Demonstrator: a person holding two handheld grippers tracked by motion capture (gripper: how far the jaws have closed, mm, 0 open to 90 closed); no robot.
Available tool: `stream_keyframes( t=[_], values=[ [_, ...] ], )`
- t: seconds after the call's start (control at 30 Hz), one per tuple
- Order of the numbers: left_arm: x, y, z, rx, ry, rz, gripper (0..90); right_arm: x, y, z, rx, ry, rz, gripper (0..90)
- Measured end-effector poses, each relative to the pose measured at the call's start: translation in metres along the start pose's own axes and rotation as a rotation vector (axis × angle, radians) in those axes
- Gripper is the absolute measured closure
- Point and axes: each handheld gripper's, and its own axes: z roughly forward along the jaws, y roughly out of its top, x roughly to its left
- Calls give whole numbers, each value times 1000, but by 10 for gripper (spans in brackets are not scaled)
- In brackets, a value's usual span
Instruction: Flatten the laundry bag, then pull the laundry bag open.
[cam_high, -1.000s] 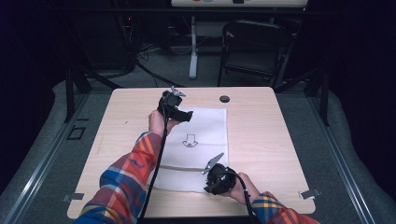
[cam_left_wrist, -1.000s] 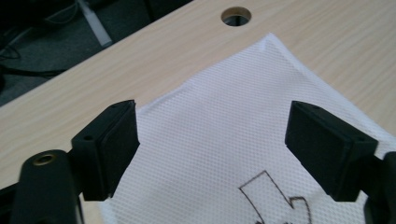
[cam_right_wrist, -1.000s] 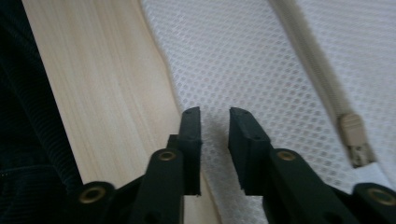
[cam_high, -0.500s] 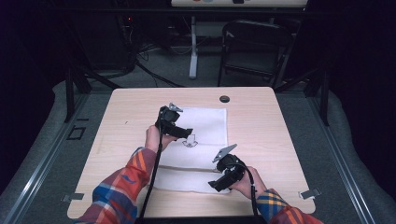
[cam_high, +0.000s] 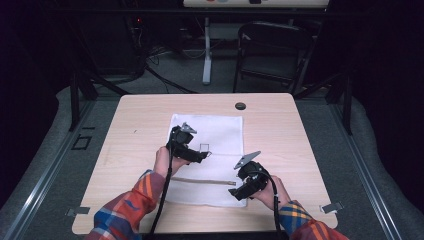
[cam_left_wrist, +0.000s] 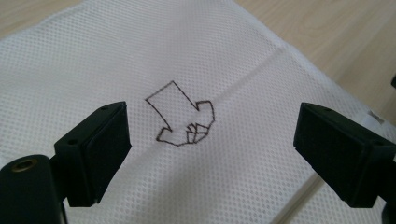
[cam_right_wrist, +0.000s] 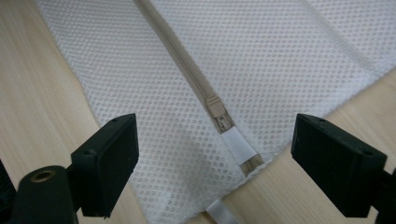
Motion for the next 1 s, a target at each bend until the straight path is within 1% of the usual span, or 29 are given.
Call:
stream_keyframes(
  t=[0.07,0.1,0.13,0.2,0.23,0.27,0.3,0.33,0.43,0.5,0.53,0.57,0.67,0.77,0.8,0.83,0.87,0.9,0.93,0.97,1.0],
  values=[
    [-5,-3,-1,11,-4,13,101,-3,-1,-2,5,-8,0,152],
    [-7,-4,-1,4,-4,15,101,-6,-2,-3,-8,-10,17,156],
    [-8,-5,-2,10,-8,22,101,-6,-2,-3,-8,-10,17,156],
    [-12,-7,-3,4,-10,18,101,-8,-3,-5,-4,-14,18,163],
    [-13,-8,-4,5,-13,18,101,-9,-4,-5,-3,-19,21,170],
    [-15,-9,-4,10,-16,22,101,-9,-4,-5,-4,-14,24,177],
    [-16,-10,-5,16,-23,22,101,-11,-4,-6,3,-17,19,189],
    [-17,-11,-4,13,-21,21,101,-11,-5,-6,4,-20,22,193],
    [-20,-12,-4,22,-33,31,102,-14,-6,-5,-4,-18,35,221],
    [-21,-13,-3,20,-36,32,102,-16,-6,-4,4,-27,40,238],
    [-22,-13,-3,21,-39,33,102,-16,-6,-4,17,-31,39,253],
    [-23,-13,-2,23,-37,31,102,-18,-7,-3,20,-24,46,261],
    [-25,-13,0,31,-40,37,103,-19,-7,-3,27,-34,44,272],
    [-27,-14,2,32,-45,38,102,-19,-8,-3,19,-33,51,289],
    [-28,-14,3,32,-49,39,103,-20,-9,-3,23,-36,51,315],
    [-29,-14,4,31,-54,43,106,-20,-9,-3,18,-40,61,332],
    [-30,-14,5,33,-57,48,106,-20,-9,-3,18,-40,61,332],
    [-32,-14,6,34,-64,52,109,-21,-9,-3,24,-31,56,348],
    [-33,-14,8,30,-74,57,133,-21,-8,-2,26,-33,57,409],
    [-35,-15,9,29,-82,65,137,-21,-8,-2,26,-33,57,409],
    [-36,-15,10,28,-86,71,137,-21,-8,0,18,-27,65,437]
  ],
)
